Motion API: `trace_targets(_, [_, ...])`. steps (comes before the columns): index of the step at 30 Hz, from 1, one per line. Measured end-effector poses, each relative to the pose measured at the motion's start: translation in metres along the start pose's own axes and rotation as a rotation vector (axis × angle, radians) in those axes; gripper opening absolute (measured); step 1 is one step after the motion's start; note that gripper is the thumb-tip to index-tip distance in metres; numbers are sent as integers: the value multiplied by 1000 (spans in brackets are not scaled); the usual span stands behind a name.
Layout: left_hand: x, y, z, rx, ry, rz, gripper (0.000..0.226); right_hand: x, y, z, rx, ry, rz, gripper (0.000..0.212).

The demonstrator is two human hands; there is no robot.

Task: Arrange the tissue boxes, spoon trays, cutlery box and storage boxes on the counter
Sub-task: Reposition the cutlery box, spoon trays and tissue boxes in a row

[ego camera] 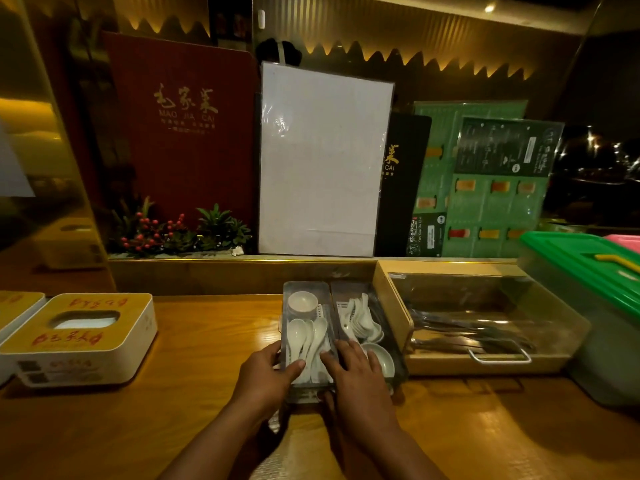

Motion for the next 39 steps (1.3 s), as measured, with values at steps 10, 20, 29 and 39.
trace_targets(10, [3,3,4,22,-9,-2,47,1,0,-2,-42,63,-22,65])
trace_targets(20, [3,4,5,10,-10,-15,45,-1,2,-6,-33,98,13,68])
trace_targets(29, [8,5,4,-10,-35,-62,41,-1,3,-12,-31,123,11,72])
trace_targets(39, [3,4,4,-23,-14,-57,44,1,0,-7,118,153,38,72])
Point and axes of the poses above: each hand's wrist, its own y-axis towards the middle knuckle, its own z-axis out of the palm, x = y × z, the point moved 7 cm from there along y, towards the middle knuckle, and after that the axes turned 15 degrees about -x, right-handed, at the moved point
